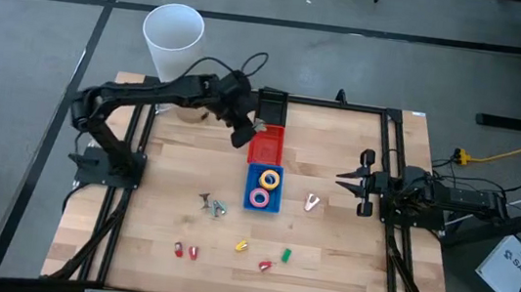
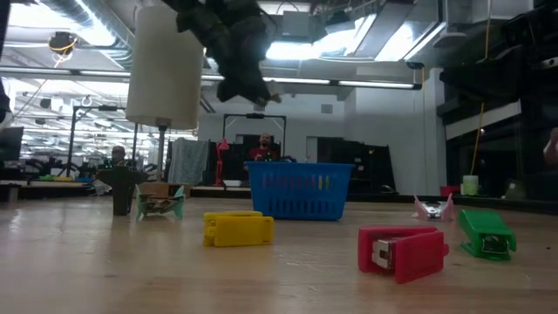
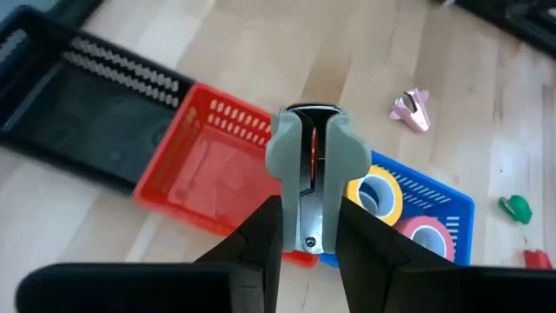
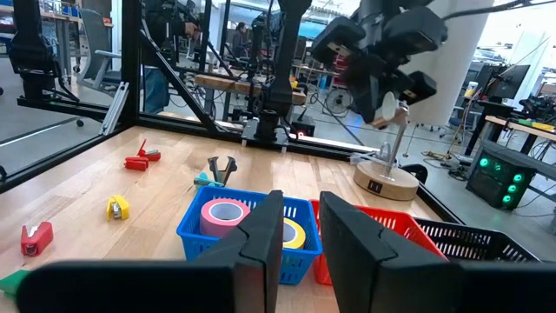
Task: Pick and place Stapler, Stapler remover, tape
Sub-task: Put the gray staple remover into the red bin
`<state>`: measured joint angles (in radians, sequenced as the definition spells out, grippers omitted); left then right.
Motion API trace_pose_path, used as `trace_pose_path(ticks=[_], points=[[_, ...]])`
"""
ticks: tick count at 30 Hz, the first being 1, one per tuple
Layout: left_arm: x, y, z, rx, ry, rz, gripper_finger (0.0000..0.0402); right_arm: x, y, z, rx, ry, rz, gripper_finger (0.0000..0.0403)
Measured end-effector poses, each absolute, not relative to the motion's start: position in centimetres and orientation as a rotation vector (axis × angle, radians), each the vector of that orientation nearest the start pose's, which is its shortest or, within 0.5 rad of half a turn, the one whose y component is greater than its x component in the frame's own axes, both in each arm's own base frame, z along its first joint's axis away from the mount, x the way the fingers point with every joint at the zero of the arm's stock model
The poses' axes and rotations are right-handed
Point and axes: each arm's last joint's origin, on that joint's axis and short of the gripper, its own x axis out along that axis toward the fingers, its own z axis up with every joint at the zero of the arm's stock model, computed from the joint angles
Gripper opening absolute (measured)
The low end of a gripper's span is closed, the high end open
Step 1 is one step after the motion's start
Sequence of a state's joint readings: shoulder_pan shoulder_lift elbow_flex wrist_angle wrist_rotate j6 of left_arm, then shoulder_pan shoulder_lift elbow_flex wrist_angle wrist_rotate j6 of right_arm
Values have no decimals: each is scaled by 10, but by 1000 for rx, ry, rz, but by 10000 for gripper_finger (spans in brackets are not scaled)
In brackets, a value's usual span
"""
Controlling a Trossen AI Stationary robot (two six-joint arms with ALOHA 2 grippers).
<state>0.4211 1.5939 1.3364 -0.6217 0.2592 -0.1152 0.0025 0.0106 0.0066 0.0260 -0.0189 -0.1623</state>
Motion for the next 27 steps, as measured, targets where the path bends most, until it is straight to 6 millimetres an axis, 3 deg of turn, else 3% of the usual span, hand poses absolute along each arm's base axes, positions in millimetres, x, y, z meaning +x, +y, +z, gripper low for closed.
trace_pose_path(ticks=[10, 15, 27], points=[[360, 145, 274, -317, 989, 157, 83, 98, 1, 167, -162, -24, 19, 81], [379, 155, 267, -328, 969, 165, 83, 98, 1, 167, -162, -23, 20, 81], [397, 164, 223, -305, 1081, 246, 84, 98, 1, 167, -162, -24, 19, 81]])
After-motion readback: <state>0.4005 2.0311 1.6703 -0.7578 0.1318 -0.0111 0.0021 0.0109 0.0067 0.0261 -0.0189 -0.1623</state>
